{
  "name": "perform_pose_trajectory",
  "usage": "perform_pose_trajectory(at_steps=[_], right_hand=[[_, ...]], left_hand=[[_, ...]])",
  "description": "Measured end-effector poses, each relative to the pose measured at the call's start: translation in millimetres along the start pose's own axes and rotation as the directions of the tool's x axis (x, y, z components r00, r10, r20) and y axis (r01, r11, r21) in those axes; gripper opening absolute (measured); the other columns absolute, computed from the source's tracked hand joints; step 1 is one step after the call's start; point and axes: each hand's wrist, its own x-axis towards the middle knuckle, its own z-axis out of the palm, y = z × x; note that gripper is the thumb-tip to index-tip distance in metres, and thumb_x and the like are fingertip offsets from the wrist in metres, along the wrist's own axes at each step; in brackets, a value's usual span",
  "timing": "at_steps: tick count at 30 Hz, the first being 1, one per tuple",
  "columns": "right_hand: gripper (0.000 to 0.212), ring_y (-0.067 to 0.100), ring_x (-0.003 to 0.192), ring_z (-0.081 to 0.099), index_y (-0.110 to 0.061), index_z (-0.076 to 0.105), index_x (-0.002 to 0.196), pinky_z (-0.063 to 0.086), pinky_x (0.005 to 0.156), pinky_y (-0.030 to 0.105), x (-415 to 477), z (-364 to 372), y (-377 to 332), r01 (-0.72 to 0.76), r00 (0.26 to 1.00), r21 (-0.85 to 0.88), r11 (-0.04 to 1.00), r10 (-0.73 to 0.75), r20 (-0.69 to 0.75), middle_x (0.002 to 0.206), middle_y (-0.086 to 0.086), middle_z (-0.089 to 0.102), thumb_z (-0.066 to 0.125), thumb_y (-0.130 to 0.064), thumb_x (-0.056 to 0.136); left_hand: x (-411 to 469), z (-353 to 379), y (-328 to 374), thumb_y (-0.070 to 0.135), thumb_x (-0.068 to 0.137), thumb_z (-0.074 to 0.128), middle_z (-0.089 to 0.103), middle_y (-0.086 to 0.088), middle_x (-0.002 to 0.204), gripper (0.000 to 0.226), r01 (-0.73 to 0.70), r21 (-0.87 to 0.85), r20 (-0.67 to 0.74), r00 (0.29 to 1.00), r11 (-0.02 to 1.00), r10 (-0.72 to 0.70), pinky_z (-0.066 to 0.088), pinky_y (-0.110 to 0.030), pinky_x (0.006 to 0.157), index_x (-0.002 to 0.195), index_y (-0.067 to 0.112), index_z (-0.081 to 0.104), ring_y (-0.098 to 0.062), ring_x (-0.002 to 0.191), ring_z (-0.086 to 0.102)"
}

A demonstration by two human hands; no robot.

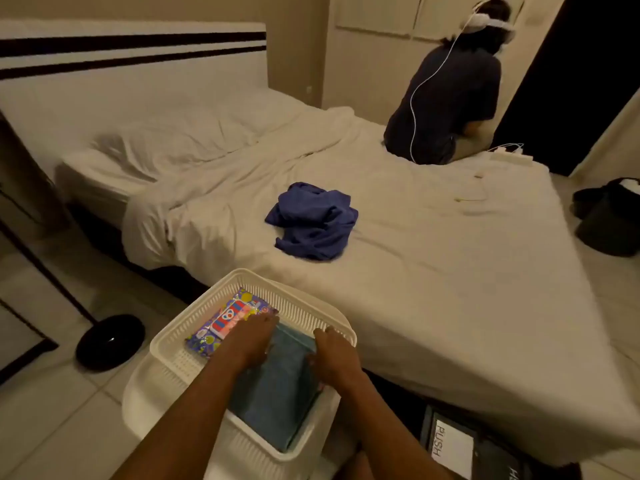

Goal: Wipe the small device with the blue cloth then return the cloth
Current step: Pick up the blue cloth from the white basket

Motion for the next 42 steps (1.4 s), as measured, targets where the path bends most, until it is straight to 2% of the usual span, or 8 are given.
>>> perform_pose_trajectory(at_steps=[5, 8, 11, 16, 22, 29, 34, 42], right_hand=[[0.044, 0.033, 0.124, 0.054, -0.008, 0.051, 0.133, 0.044, 0.102, 0.041, 28, 20, 8, -0.029, 0.998, -0.108, 0.994, 0.034, 0.05, 0.136, 0.016, 0.054, 0.06, -0.024, 0.093], [0.035, 0.032, 0.123, 0.054, -0.009, 0.055, 0.129, 0.043, 0.102, 0.041, 36, 27, 9, -0.01, 0.999, -0.121, 0.993, 0.015, 0.044, 0.135, 0.016, 0.055, 0.056, -0.022, 0.096], [0.037, 0.032, 0.126, 0.05, -0.009, 0.048, 0.135, 0.04, 0.104, 0.041, 38, 30, 11, -0.018, 1.0, -0.105, 0.994, 0.02, 0.015, 0.139, 0.016, 0.052, 0.048, -0.021, 0.101], [0.046, 0.033, 0.123, 0.054, -0.008, 0.034, 0.146, 0.041, 0.101, 0.043, 38, 36, 13, -0.049, 0.998, -0.092, 0.995, 0.052, 0.027, 0.137, 0.017, 0.054, 0.042, -0.018, 0.102], [0.029, 0.034, 0.114, 0.061, -0.006, 0.056, 0.124, 0.046, 0.096, 0.041, 39, 29, 10, -0.059, 0.996, -0.079, 0.995, 0.064, 0.061, 0.125, 0.017, 0.063, 0.047, -0.019, 0.099], [0.032, 0.034, 0.115, 0.061, -0.005, 0.058, 0.123, 0.048, 0.094, 0.04, 32, 8, 3, -0.073, 0.993, -0.007, 0.997, 0.073, 0.092, 0.126, 0.018, 0.063, 0.055, -0.021, 0.096], [0.032, 0.034, 0.117, 0.06, -0.01, 0.063, 0.123, 0.048, 0.093, 0.039, 13, -16, -11, -0.045, 0.999, 0.015, 0.999, 0.045, 0.03, 0.126, 0.016, 0.064, 0.057, -0.019, 0.093], [0.027, 0.036, 0.11, 0.061, -0.01, 0.063, 0.12, 0.048, 0.089, 0.039, -39, -75, -26, 0.003, 0.984, 0.018, 1.0, 0.0, -0.178, 0.121, 0.016, 0.062, 0.056, -0.023, 0.097]], left_hand=[[43, -1, -3, 0.004, 0.075, 0.075, 0.052, -0.022, 0.141, 0.071, -0.189, 0.049, -0.083, 0.978, 0.981, 0.193, 0.05, -0.035, 0.096, 0.141, 0.005, 0.048, -0.035, 0.123, 0.059], [50, -1, -8, 0.008, 0.087, 0.062, 0.046, -0.015, 0.148, 0.064, -0.146, 0.131, 0.065, 0.988, 0.981, 0.138, 0.037, -0.036, 0.107, 0.147, 0.011, 0.041, -0.031, 0.134, 0.047], [63, 12, -15, 0.011, 0.063, 0.085, 0.068, -0.019, 0.116, 0.062, -0.208, 0.1, 0.09, 0.976, 0.973, 0.199, 0.054, -0.035, 0.09, 0.122, 0.006, 0.065, -0.032, 0.11, 0.067], [65, 6, -6, 0.014, 0.083, 0.069, 0.053, -0.014, 0.133, 0.054, -0.146, 0.222, 0.207, 0.973, 0.964, 0.1, 0.039, -0.041, 0.102, 0.133, 0.011, 0.049, -0.031, 0.127, 0.049], [71, -2, 0, 0.015, 0.089, 0.062, 0.056, -0.013, 0.134, 0.036, -0.12, 0.341, 0.239, 0.97, 0.932, 0.038, 0.037, -0.037, 0.105, 0.125, 0.007, 0.058, -0.03, 0.129, 0.047], [53, -28, 4, 0.014, 0.091, 0.056, 0.059, -0.009, 0.132, 0.032, -0.092, 0.443, 0.171, 0.985, 0.892, 0.017, 0.031, -0.04, 0.11, 0.122, 0.014, 0.062, -0.03, 0.133, 0.042], [25, -55, 0, 0.026, 0.089, 0.059, 0.06, -0.002, 0.135, 0.042, -0.057, 0.391, 0.158, 0.987, 0.918, -0.006, 0.034, -0.04, 0.112, 0.13, 0.028, 0.056, -0.024, 0.129, 0.052], [-28, -133, 23, 0.023, 0.086, 0.07, 0.056, -0.009, 0.135, 0.043, 0.093, 0.309, 0.037, 0.993, 0.947, -0.11, 0.046, -0.035, 0.1, 0.126, 0.018, 0.057, -0.027, 0.123, 0.057]])
